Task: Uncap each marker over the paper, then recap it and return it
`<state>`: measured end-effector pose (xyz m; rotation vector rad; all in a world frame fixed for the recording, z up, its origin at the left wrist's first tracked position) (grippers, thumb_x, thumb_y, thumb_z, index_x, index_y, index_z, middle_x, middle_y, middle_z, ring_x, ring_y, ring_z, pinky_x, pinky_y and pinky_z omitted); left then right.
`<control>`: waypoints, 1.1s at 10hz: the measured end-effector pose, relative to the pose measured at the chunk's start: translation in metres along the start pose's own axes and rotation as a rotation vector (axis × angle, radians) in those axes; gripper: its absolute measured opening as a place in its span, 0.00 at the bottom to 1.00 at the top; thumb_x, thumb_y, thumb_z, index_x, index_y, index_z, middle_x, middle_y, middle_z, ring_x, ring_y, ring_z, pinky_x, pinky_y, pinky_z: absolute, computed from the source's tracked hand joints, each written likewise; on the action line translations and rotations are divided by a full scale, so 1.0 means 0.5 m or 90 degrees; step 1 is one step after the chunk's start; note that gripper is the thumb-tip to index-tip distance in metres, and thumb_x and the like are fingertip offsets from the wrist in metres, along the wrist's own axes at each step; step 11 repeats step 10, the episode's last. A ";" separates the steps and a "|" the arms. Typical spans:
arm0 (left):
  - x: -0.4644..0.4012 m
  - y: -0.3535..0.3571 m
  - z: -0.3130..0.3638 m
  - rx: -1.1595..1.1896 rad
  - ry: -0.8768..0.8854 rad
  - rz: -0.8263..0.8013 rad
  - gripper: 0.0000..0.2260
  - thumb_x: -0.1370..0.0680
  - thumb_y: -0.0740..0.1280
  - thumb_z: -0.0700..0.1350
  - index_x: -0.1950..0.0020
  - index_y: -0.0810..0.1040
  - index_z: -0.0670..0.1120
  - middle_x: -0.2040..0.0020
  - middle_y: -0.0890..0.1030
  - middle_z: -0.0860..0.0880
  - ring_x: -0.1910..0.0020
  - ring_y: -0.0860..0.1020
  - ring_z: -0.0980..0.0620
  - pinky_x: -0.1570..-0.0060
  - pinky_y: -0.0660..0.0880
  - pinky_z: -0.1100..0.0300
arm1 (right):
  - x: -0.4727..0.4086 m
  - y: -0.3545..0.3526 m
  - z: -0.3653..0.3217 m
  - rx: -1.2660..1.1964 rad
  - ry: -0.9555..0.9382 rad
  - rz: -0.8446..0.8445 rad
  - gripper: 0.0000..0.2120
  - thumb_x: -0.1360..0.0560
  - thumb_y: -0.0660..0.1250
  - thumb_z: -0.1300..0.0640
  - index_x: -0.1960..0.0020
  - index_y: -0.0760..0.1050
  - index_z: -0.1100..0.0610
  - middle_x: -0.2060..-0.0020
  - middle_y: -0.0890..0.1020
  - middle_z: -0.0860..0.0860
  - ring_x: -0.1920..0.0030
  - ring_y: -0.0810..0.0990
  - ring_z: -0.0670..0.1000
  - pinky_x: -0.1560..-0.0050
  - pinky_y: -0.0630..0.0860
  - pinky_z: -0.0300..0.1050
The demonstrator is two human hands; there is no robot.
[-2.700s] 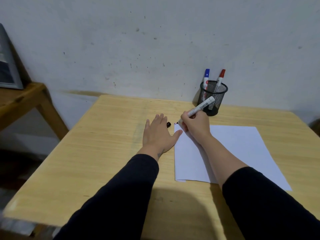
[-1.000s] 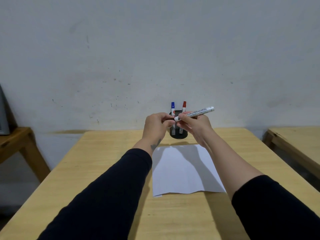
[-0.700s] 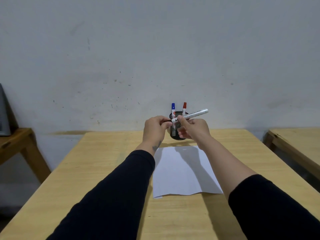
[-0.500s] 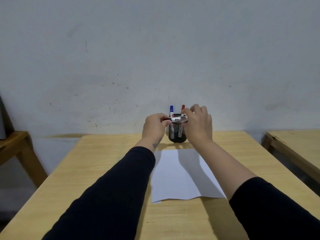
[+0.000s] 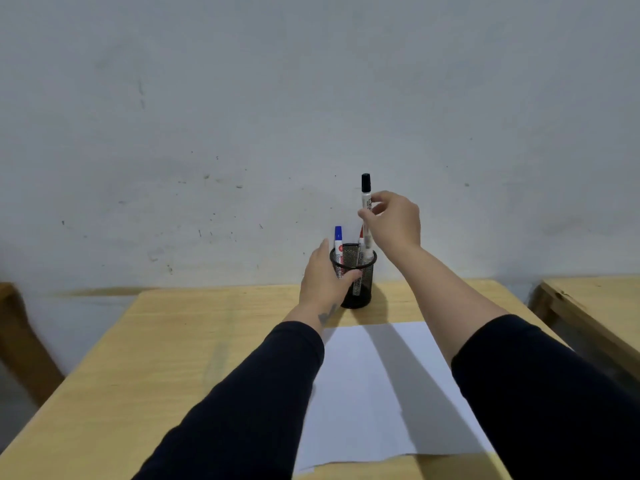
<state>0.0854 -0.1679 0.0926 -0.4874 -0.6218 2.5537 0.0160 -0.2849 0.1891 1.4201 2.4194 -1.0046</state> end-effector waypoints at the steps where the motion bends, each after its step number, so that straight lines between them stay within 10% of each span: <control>1: -0.016 0.025 -0.021 0.003 0.000 0.002 0.30 0.26 0.72 0.44 0.28 0.63 0.42 0.31 0.69 0.45 0.31 0.67 0.49 0.46 0.59 0.67 | -0.021 0.041 0.029 0.007 0.059 -0.058 0.14 0.28 0.70 0.58 0.43 0.80 0.59 0.53 0.84 0.55 0.54 0.80 0.52 0.54 0.70 0.38; 3: -0.045 0.069 -0.063 0.079 -0.013 0.003 0.27 0.32 0.76 0.47 0.37 0.69 0.55 0.46 0.79 0.54 0.46 0.78 0.53 0.47 0.77 0.52 | -0.025 0.139 0.105 0.146 0.106 -0.166 0.08 0.31 0.71 0.61 0.66 0.73 0.58 0.69 0.75 0.53 0.65 0.75 0.54 0.74 0.63 0.40; 7: -0.055 0.079 -0.073 0.111 0.002 0.015 0.27 0.30 0.75 0.44 0.35 0.68 0.52 0.44 0.78 0.51 0.46 0.78 0.51 0.45 0.77 0.50 | -0.025 0.157 0.100 0.213 0.109 -0.183 0.13 0.30 0.67 0.66 0.69 0.68 0.58 0.71 0.72 0.51 0.62 0.75 0.57 0.75 0.63 0.40; 9: -0.054 0.049 -0.048 0.005 -0.003 -0.031 0.34 0.30 0.76 0.45 0.30 0.62 0.46 0.36 0.74 0.46 0.35 0.72 0.46 0.43 0.71 0.56 | -0.027 0.106 0.067 0.151 0.087 -0.148 0.13 0.29 0.72 0.60 0.46 0.79 0.65 0.48 0.83 0.60 0.48 0.82 0.59 0.51 0.76 0.46; 11: -0.011 0.011 -0.022 -0.049 0.011 -0.015 0.38 0.26 0.71 0.47 0.23 0.52 0.42 0.24 0.62 0.45 0.25 0.60 0.48 0.32 0.59 0.60 | 0.002 0.067 0.053 0.147 0.065 -0.139 0.16 0.29 0.73 0.57 0.43 0.79 0.61 0.47 0.83 0.57 0.46 0.81 0.56 0.48 0.76 0.44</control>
Point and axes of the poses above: each hand's wrist, its own x-axis away from the middle knuckle, its own y-axis out of the palm, z = x × y, the point moved 7 cm from there along -x, towards the middle knuckle
